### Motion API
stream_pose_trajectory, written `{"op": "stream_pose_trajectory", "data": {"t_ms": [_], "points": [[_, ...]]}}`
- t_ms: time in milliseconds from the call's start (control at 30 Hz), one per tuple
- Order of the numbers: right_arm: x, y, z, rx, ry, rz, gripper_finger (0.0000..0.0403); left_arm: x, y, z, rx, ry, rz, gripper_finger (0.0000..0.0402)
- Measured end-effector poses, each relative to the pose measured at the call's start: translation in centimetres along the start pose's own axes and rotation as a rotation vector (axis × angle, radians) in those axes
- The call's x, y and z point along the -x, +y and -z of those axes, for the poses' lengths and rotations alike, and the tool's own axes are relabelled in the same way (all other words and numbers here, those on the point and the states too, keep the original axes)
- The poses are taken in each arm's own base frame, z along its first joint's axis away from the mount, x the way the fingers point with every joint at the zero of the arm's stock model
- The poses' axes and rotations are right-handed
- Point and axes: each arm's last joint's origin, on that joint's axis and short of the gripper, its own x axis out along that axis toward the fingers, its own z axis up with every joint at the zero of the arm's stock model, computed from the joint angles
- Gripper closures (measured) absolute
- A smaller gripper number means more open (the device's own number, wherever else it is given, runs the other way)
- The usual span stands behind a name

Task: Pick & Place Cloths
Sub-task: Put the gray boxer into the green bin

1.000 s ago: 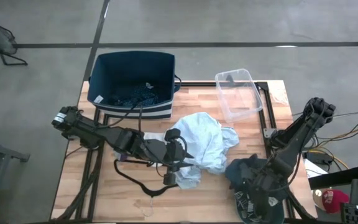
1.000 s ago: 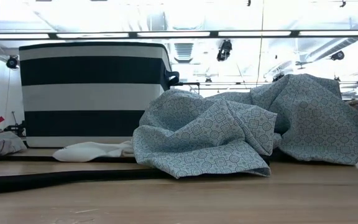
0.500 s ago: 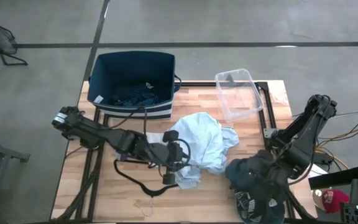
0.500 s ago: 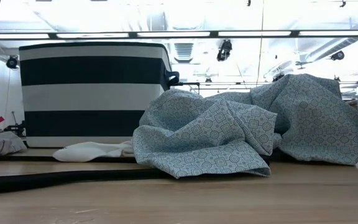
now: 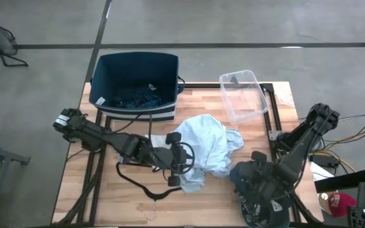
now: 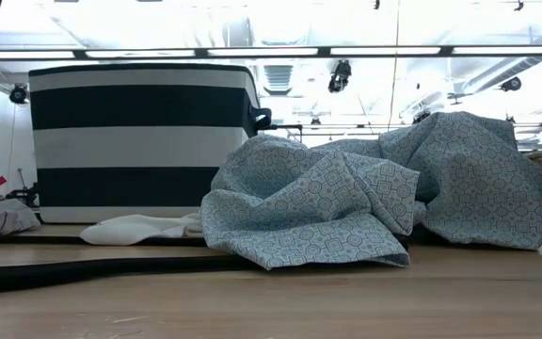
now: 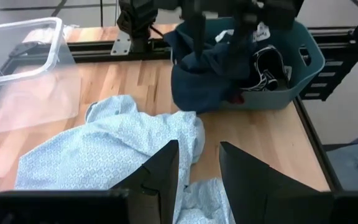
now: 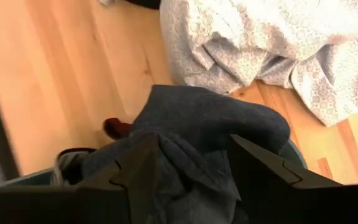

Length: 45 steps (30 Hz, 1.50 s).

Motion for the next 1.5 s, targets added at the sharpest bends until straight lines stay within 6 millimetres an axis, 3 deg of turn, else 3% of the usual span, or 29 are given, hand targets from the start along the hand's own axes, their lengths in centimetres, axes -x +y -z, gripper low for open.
{"op": "stream_pose_trajectory", "data": {"t_ms": [233, 367, 467, 700, 1200, 1500], "points": [[-3.2, 1.6, 0.5, 0.031, 0.133, 0.09, 0.0205, 0.0, 0.0, -0.1, 0.002, -0.006, 0.001, 0.028], [-4.6, 2.1, 0.9, 0.064, 0.195, 0.127, 0.0221, 0.0, 0.0, -0.1, 0.003, -0.01, 0.002, 0.028], [-5.1, 2.4, 1.0, 0.074, 0.234, 0.149, 0.0257, 0.0, 0.0, -0.2, 0.006, -0.016, 0.003, 0.028], [-5.8, 2.2, 1.4, 0.113, 0.28, 0.169, 0.0382, 0.0, 0.0, -0.2, 0.007, -0.019, 0.004, 0.028], [-9.2, 0.2, 3.7, 0.03, 0.469, 0.155, 0.0392, 0.0, 0.0, -0.2, 0.009, -0.018, 0.004, 0.028], [-9.0, 0.3, 3.3, 0.053, 0.467, 0.122, 0.039, 0.0, 0.0, -0.2, 0.021, -0.017, 0.004, 0.028]]}}
